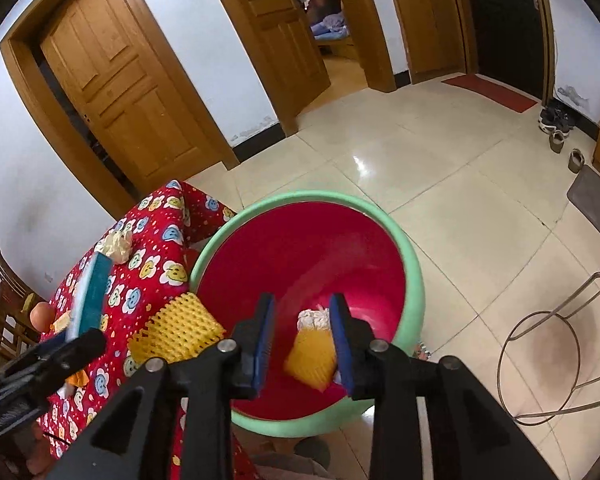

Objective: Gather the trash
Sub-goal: 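Carry both items to the basin and open the right tool to drop the foam net, then open the left tool to drop the white medicine box into the basin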

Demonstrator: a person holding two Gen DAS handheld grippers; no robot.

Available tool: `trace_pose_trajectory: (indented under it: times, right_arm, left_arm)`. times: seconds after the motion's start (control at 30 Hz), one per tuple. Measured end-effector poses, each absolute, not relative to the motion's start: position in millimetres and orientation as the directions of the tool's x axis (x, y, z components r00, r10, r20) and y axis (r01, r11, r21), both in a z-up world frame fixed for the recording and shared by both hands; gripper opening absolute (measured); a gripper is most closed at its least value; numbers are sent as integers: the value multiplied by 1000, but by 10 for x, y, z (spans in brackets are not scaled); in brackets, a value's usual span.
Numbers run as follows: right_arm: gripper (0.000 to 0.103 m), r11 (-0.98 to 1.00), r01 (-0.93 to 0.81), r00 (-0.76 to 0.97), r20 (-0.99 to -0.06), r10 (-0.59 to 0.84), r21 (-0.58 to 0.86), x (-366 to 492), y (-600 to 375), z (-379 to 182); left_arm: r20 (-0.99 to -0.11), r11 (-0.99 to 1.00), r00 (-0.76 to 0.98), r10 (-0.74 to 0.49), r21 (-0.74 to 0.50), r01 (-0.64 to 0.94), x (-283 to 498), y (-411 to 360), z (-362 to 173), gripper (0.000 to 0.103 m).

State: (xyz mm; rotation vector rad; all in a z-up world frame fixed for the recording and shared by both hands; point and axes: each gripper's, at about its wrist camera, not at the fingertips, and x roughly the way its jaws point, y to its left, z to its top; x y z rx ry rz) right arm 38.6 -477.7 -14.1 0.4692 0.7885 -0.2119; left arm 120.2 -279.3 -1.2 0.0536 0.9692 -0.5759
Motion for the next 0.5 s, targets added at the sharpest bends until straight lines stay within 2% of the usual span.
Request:
trace_pose_trajectory:
  times: [0.2,0.5]
  right_arm:
    - [31,877,355,698,-716,-18,324,346,-4829,-100]
    - [31,861,387,709,-703,-49,330,271,-4933,10]
  left_arm:
    - [-821,853,402,-406,-182,489,1279,-2994,-257,64]
    - [-807,806,339,-484,-259,533,1431,-3293,-411,64]
